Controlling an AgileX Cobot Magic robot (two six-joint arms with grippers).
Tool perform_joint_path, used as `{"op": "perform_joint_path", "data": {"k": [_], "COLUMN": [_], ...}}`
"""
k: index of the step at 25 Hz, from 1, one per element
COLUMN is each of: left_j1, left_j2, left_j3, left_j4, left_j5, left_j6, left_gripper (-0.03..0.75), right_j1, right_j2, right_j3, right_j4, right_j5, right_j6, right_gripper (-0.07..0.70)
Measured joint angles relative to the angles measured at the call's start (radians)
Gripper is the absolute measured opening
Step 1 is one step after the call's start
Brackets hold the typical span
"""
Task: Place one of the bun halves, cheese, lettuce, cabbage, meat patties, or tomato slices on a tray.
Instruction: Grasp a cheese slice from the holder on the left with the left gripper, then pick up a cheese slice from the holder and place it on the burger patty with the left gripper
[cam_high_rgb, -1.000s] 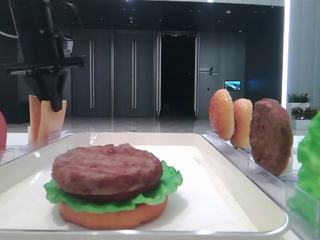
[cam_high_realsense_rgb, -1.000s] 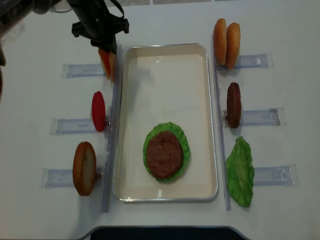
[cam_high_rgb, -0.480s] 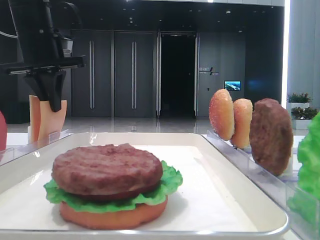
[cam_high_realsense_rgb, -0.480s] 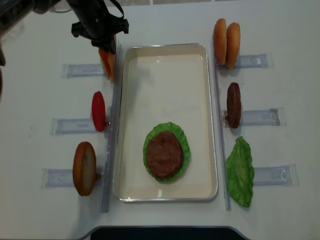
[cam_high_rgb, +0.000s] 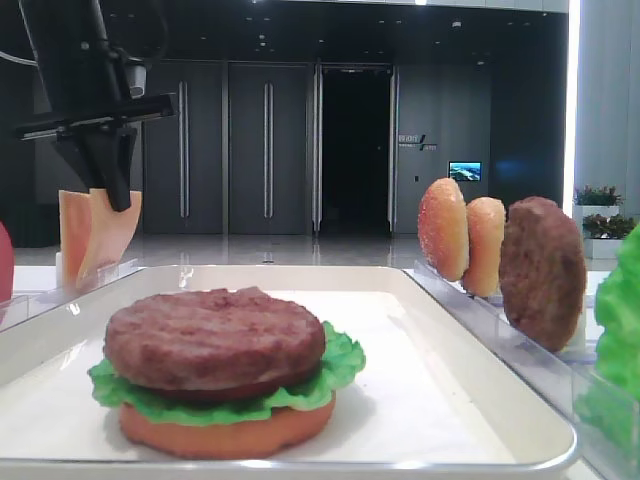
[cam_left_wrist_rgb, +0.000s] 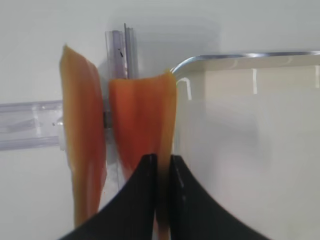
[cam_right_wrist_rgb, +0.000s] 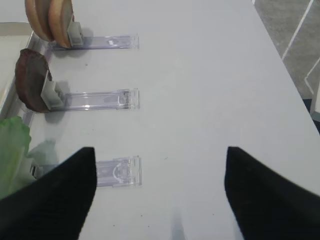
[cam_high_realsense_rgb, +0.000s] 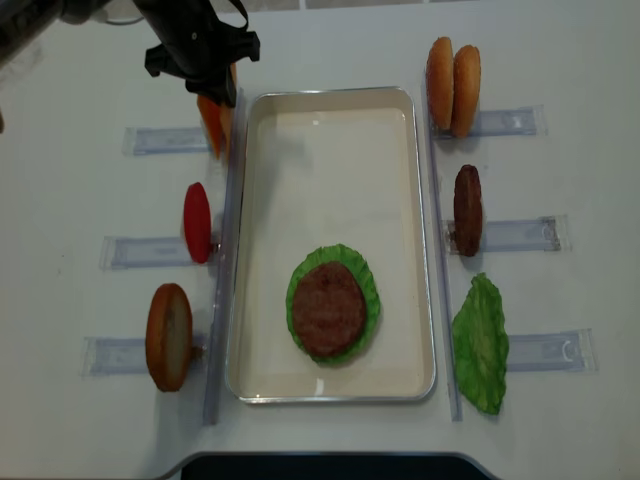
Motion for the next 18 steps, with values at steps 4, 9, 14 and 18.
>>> {"op": "perform_joint_path", "data": {"k": [4, 9, 14, 18], "left_j1": [-0.010, -0.029, -0.054, -0.057], "left_j2": [-0.007, -0.014, -0.042, -0.084], "left_j3": [0.000, 0.000, 0.001, 0.042], "left_j4": [-0.026, -0.051, -0.077, -0.092], "left_j5": [0.007, 0.013, 0.028, 0.028], "left_j6": [0.014, 0.024, 0.025, 0.034], "left_gripper": [0.034, 0.034, 0.034, 0.034], "right_j1": [0.000, 0.000, 0.000, 0.000], "right_j2": [0.000, 0.000, 0.000, 0.000], "right_j3": [0.000, 0.000, 0.000, 0.000], "right_j4": [0.000, 0.000, 0.000, 0.000], "right_j5": [0.000, 0.000, 0.000, 0.000], "right_j6": [0.000, 0.000, 0.000, 0.000], "right_gripper": [0.535, 0.535, 0.535, 0.535]}}
